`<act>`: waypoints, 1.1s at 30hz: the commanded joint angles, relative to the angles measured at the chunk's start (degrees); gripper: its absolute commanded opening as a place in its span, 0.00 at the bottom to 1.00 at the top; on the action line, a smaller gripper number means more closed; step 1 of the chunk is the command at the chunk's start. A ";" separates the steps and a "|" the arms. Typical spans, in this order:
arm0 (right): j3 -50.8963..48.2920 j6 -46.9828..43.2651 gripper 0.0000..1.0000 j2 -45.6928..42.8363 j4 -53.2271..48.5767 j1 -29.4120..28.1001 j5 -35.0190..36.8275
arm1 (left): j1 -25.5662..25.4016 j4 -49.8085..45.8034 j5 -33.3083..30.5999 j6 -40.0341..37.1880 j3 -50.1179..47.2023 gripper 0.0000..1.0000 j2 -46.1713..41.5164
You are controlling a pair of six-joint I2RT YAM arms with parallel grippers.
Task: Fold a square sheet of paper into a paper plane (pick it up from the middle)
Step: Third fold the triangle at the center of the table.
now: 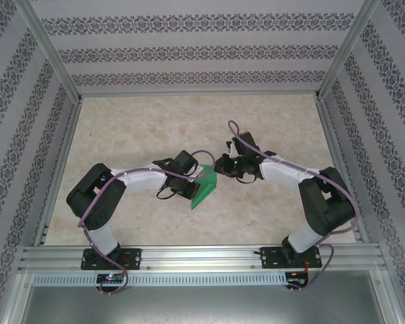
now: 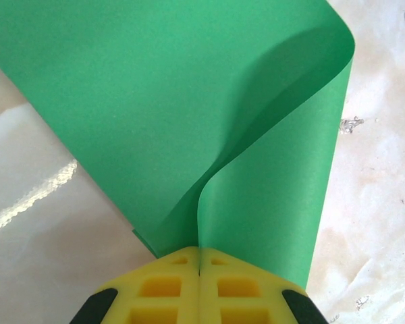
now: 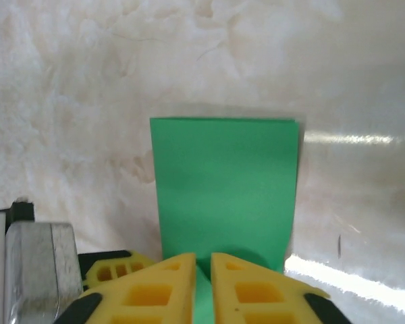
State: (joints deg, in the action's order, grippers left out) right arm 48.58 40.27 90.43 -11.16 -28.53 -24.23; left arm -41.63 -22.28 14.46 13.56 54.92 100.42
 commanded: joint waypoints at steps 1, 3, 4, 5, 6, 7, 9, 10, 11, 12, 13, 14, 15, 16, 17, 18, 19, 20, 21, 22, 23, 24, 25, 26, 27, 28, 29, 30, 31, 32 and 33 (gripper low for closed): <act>-4.47 6.26 0.11 -2.52 8.38 -2.17 -0.77 | 0.40 0.19 0.69 -0.40 -0.54 0.01 1.54; -5.57 8.37 0.08 -2.50 10.48 -3.99 -0.34 | 0.41 0.23 0.68 -0.38 -0.59 0.01 1.53; -5.73 8.84 0.08 -2.17 10.80 -4.95 0.24 | 0.39 0.18 0.64 -0.38 -0.57 0.01 1.51; -5.82 9.41 0.07 -1.46 11.36 -5.99 0.66 | 0.41 0.18 0.56 -0.38 -0.59 0.01 1.53; -5.86 10.12 0.07 -0.72 12.35 -6.74 0.39 | 0.41 0.22 0.46 -0.43 -0.60 0.01 1.53; -5.86 10.94 0.06 0.31 13.88 -7.73 -0.11 | 0.40 0.22 0.32 -0.38 -0.56 0.01 1.60; -5.95 11.81 0.05 1.83 15.31 -9.13 0.36 | 0.41 0.09 0.33 -0.38 -0.44 0.01 1.68; -6.12 12.31 0.05 2.55 15.82 -9.73 0.85 | 0.39 -0.03 0.34 -0.38 -0.35 0.01 1.75; -6.58 12.99 0.05 3.20 16.53 -10.18 1.02 | 0.41 -0.13 0.22 -0.38 -0.37 0.01 1.71; -7.09 13.46 0.05 3.58 17.48 -10.38 1.03 | 0.41 -0.13 0.17 -0.38 -0.40 0.01 1.69; -7.79 14.19 0.05 4.02 19.13 -10.70 0.96 | 0.40 -0.17 0.15 -0.54 -0.36 0.01 1.71; -8.20 14.69 0.05 4.56 20.31 -10.80 0.71 | 0.38 -0.22 0.17 -0.47 -0.37 0.01 1.76; -8.32 14.73 0.05 4.97 20.77 -11.07 0.61 | 0.41 -0.38 0.23 -0.56 -0.29 0.01 1.87; -8.40 14.59 0.05 5.30 20.82 -11.13 0.73 | 0.40 -0.56 0.07 -0.53 -0.24 0.01 1.88; -8.48 14.49 0.05 5.60 20.59 -11.22 0.84 | 0.36 -0.57 -0.10 -0.55 -0.32 0.01 1.88; -8.75 14.54 0.05 5.80 20.65 -11.24 0.85 | 0.41 -0.57 -0.13 -0.51 -0.25 0.01 1.96; -9.24 14.61 0.05 5.96 21.15 -11.20 0.96 | 0.39 -0.70 -0.04 -0.52 -0.19 0.01 1.97; -9.70 14.73 0.05 6.11 21.57 -11.16 1.07 | 0.41 -0.68 0.07 -0.50 -0.16 0.01 2.05; -9.90 14.71 0.05 6.28 21.76 -11.14 1.03 | 0.40 -0.79 0.19 -0.47 -0.10 0.01 2.00; -9.93 14.58 0.05 6.48 21.89 -11.13 0.90 | 0.39 -0.82 0.19 -0.49 -0.02 0.01 2.05; -9.91 14.66 0.06 6.65 21.93 -11.14 0.93 | 0.41 -0.92 0.15 -0.49 -0.02 0.01 1.99; -9.95 14.50 0.06 6.84 21.81 -11.11 1.09 | 0.33 -1.01 0.20 -0.49 0.02 0.01 2.01; -9.91 14.34 0.06 7.20 21.82 -11.14 1.35 | 0.41 -1.01 0.14 -0.48 0.02 0.01 2.06; -9.91 13.94 0.06 7.87 21.68 -11.17 1.59 | 0.40 -1.09 0.12 -0.52 0.02 0.01 2.12; -9.91 13.67 0.06 8.65 21.33 -11.12 1.89 | 0.41 -1.18 0.05 -0.51 0.15 0.01 2.19; -9.82 13.25 0.06 9.47 21.23 -11.19 1.91 | 0.41 -1.28 0.03 -0.54 0.20 0.01 2.28; -9.90 12.81 0.06 10.18 21.24 -11.12 1.92 | 0.38 -1.36 -0.13 -0.55 0.32 0.01 2.37; -10.11 12.78 0.06 10.59 20.93 -11.18 2.35 | 0.36 -1.51 -0.13 -0.55 0.30 0.01 2.41; -10.52 12.88 0.06 10.80 20.80 -11.18 2.83 | 0.41 -1.64 -0.10 -0.62 0.30 0.01 2.50; -10.97 12.97 0.06 10.90 20.90 -11.11 3.12 | 0.41 -1.67 -0.19 -0.72 0.26 0.01 2.45; -11.22 12.97 0.06 10.93 20.68 -11.07 3.16 | 0.38 -1.58 -0.30 -0.73 0.12 0.01 2.41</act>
State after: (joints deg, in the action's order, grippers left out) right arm 39.11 54.30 99.44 9.93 -39.27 -23.86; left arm -41.63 -22.17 14.52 13.56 55.16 100.71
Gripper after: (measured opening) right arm 0.064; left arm 0.053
